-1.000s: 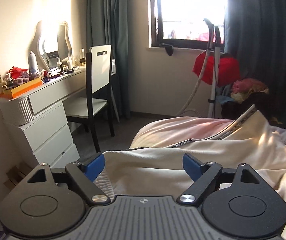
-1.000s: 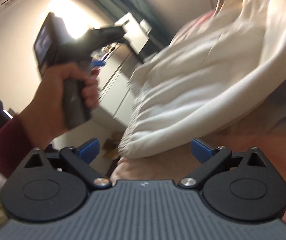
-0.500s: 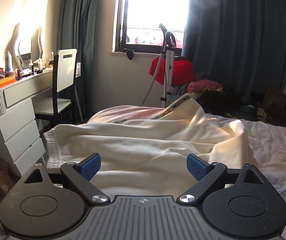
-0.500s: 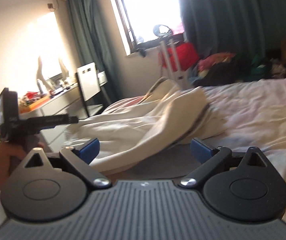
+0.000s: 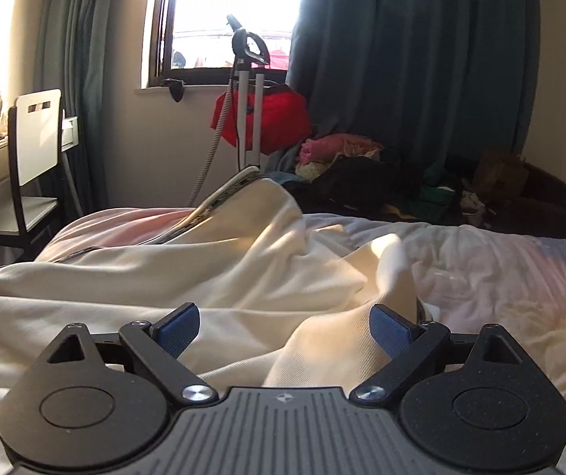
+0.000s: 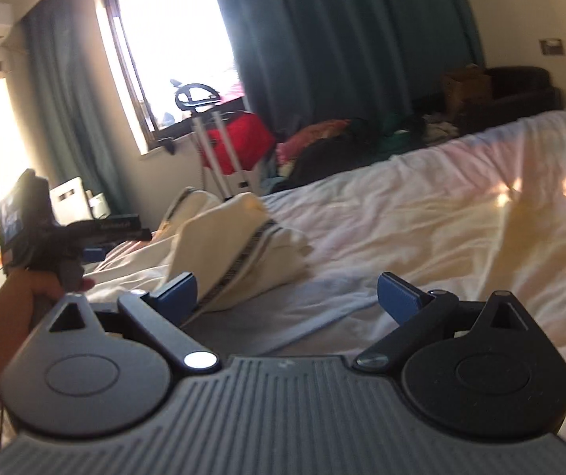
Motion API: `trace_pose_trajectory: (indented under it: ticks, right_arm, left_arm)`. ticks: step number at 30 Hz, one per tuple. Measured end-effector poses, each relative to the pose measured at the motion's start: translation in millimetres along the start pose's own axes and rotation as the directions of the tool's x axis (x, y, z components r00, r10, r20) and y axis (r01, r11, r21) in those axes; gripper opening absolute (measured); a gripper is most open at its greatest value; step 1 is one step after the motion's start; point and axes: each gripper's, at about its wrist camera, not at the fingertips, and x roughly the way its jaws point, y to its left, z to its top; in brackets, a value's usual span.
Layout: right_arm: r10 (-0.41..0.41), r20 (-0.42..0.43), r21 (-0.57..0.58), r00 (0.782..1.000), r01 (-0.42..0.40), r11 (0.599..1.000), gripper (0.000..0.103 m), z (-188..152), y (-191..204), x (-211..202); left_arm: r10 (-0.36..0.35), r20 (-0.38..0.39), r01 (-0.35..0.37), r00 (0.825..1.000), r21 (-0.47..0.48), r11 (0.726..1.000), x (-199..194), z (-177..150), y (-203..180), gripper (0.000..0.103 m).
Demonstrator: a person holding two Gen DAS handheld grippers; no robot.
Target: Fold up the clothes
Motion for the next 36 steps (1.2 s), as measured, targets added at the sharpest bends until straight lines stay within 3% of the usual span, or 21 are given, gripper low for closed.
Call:
trace_pose_trajectory:
  ticks: [5,8,11,13,15,22,27,31,36]
  right_arm:
    - [-0.084,-0.018,0.081,0.996,0.085,0.993,0.099,-5.1,-25.6,36.2]
    - [-0.078,-0.063,0.14,0.995,0.086,0.986,0.099,-10.7,-38.6,57.3]
    - [-0.075,-0.09,0.161,0.993,0.089,0.983,0.099,-17.6,-49.4,73.0]
    - [-0.08,-0.106,0.172,0.991,0.098,0.98,0.099,-20.4,-55.8,79.7]
    - [-0.078,-0.118,0.205,0.99,0.101,0.974,0.099,-22.2,-61.9,83.6]
    - [-0.05,-0.089,0.201,0.995,0.067,0.977,0.099,-21.0,-57.4,71.5]
    - [-0.078,-0.058,0.183,0.995,0.087,0.979,0.099,-21.6,-53.7,58.5]
    - [-0.083,-0.065,0.164,0.994,0.093,0.982,0.099,-21.6,-49.5,54.5]
    - [-0.041,-0.045,0.172,0.998,0.048,0.984,0.099,-22.2,-45.7,40.2]
  left_arm:
    - [0.008,-0.018,-0.006,1.0,0.07,0.998,74.0,15.6,-53.7,0.094]
    - [0.047,-0.036,-0.042,0.998,0.116,0.992,97.7,9.6,-73.6,0.083]
    - [0.081,-0.049,-0.072,0.996,0.158,0.985,112.1,1.2,-88.1,0.05]
    - [0.104,-0.057,-0.091,0.993,0.187,0.978,121.8,-4.4,-97.7,0.02]
    - [0.088,-0.039,-0.08,0.995,0.179,0.981,107.2,-6.8,-99.3,0.009]
    - [-0.011,0.078,-0.005,0.997,0.205,0.979,14.7,-21.0,-111.3,0.005]
    - [-0.051,0.04,0.04,0.998,0.239,0.97,-54.6,-58.0,-112.3,0.005]
    - [-0.074,0.008,0.071,0.997,0.194,0.978,-99.3,-98.2,-94.7,0.005]
    - [-0.085,0.015,0.079,0.996,0.228,0.97,-157.4,-158.9,-72.4,0.006]
